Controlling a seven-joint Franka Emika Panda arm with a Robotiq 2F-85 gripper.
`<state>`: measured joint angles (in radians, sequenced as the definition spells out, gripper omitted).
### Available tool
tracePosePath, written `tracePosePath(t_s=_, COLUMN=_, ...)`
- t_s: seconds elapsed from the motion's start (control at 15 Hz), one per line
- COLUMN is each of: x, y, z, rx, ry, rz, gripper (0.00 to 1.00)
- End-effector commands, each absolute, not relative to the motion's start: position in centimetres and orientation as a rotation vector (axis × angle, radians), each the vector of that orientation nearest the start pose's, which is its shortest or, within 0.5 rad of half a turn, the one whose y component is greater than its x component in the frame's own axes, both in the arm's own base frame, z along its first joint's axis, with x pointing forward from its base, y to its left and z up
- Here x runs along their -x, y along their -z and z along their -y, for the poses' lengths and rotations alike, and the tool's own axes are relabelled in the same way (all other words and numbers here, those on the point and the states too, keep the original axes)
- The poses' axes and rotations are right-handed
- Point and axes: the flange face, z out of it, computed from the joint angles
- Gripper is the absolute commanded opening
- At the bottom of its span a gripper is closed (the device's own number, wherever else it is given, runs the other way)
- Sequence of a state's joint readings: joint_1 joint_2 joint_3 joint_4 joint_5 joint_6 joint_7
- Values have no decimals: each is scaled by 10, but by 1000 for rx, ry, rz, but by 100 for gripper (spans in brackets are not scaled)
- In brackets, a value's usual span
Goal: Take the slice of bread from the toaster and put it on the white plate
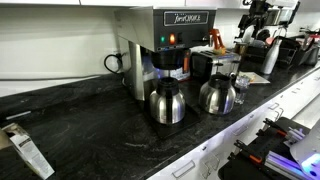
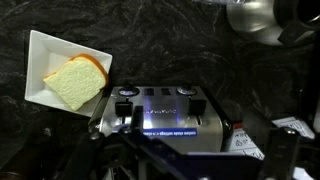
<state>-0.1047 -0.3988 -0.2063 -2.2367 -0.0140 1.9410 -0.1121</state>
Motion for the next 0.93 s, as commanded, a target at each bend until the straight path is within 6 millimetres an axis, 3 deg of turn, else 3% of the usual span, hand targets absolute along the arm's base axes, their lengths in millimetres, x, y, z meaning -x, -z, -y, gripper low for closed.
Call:
tracePosePath(t_s=0.0, x=-414, y=-527, z=143, rx=3090, ry=324, rz=-381, gripper=100)
tracePosePath(t_s=0.4, x=-419, y=-491, z=148, rx=3217, ry=441, rz=-585, gripper=100)
tracePosePath(t_s=0.47, x=-418, y=-493, z=144, rx=3178, ry=396, rz=-508, gripper=100)
tracePosePath(t_s=0.87, x=-418, y=-491, z=146, rx=3200, ry=412, rz=-567, gripper=100)
